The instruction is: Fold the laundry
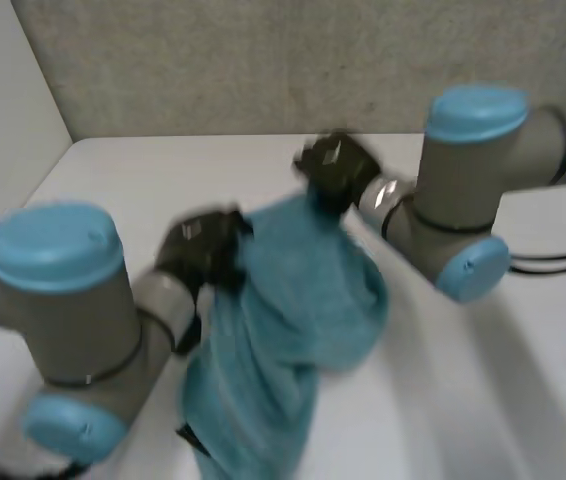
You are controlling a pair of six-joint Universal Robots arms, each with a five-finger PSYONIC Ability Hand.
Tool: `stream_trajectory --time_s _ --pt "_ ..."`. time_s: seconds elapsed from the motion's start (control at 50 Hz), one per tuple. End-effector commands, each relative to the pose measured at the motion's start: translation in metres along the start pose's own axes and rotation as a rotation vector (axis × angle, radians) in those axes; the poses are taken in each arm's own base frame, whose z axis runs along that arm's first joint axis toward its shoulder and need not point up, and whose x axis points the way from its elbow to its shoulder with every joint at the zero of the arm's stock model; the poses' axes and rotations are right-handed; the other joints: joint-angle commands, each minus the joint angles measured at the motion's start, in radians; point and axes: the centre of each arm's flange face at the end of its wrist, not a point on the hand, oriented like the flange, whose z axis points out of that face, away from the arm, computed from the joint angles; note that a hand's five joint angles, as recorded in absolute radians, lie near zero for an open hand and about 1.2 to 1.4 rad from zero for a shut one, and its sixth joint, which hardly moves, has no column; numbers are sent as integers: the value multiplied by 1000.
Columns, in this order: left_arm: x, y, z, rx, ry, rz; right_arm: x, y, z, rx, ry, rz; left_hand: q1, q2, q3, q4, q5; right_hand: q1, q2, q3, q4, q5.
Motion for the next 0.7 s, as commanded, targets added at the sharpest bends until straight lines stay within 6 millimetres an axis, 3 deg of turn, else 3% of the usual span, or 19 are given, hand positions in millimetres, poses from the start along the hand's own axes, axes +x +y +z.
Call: stream_trajectory --time_s 0.02,0.06,0.14,0.22,0.24,0.28,0.3,0.32,0.34,0.36,0.38,0.4,0.42,0.44,0.46,0.5,0.62,0.68,0.7 --pt "18 -113 17 384 2 40 77 -100 -24 359 356 220 294 213 201 200 230 417 232 216 209 252" --pt "22 -145 18 519 2 105 83 -113 -35 404 365 252 294 213 201 200 230 417 232 216 209 252" --pt "24 -152 19 596 -17 176 74 -108 -54 362 325 263 294 213 201 200 230 417 232 216 209 252" --pt "23 -119 19 533 -28 272 55 -90 -62 280 267 249 294 213 201 200 230 417 232 216 209 252" --pt "23 -118 19 533 -28 272 45 -78 -68 227 233 240 294 213 201 200 230 417 232 216 209 252" --pt "18 -82 17 423 -31 310 33 -65 -76 163 192 234 233 152 141 139 170 417 232 216 209 252" --pt "18 -82 17 422 -31 310 21 -49 -83 87 150 226 232 152 140 139 169 417 232 216 209 252" --pt "17 -63 14 363 -27 320 21 -49 -84 86 150 226 148 68 56 55 85 417 232 216 209 252" --pt "15 -40 8 291 -18 331 9 -33 -91 7 109 213 37 -44 -56 -57 -27 417 232 216 209 252" --pt "15 -40 8 290 -17 331 -3 -19 -100 -75 64 196 36 -45 -57 -58 -28 417 232 216 209 252" --pt "13 -17 0 216 -10 343 -3 -18 -100 -75 64 196 -127 -208 -219 -221 -190 417 232 216 209 252" --pt "13 -17 0 215 -10 343 -14 -4 -108 -159 21 178 -129 -209 -221 -222 -192 417 232 216 209 252" --pt "11 2 -9 147 -5 354 -24 8 -116 -232 -19 161 -233 -314 -326 -327 -297 417 232 216 209 252" --pt "7 19 -17 81 -6 362 -24 8 -116 -233 -19 161 -249 -330 -341 -342 -312 417 232 216 209 252" --pt "7 19 -17 80 -6 362 -30 16 -123 -282 -49 147 -249 -330 -341 -343 -312 417 232 216 209 252" --pt "0 41 -32 -26 -11 370 -34 22 -127 -312 -65 137 -314 -394 -406 -407 -377 417 232 216 209 252" --pt "1 60 -54 -178 8 396 -28 25 -130 -319 -50 129 -375 -456 -468 -469 -439 417 232 216 209 252" --pt "8 56 -64 -218 24 409 -25 20 -131 -303 -39 125 -596 -676 -688 -689 -659 417 232 216 209 252" --pt "11 43 -67 -193 28 405 -25 20 -131 -303 -38 125 -782 -862 -874 -875 -845 417 232 216 209 252"
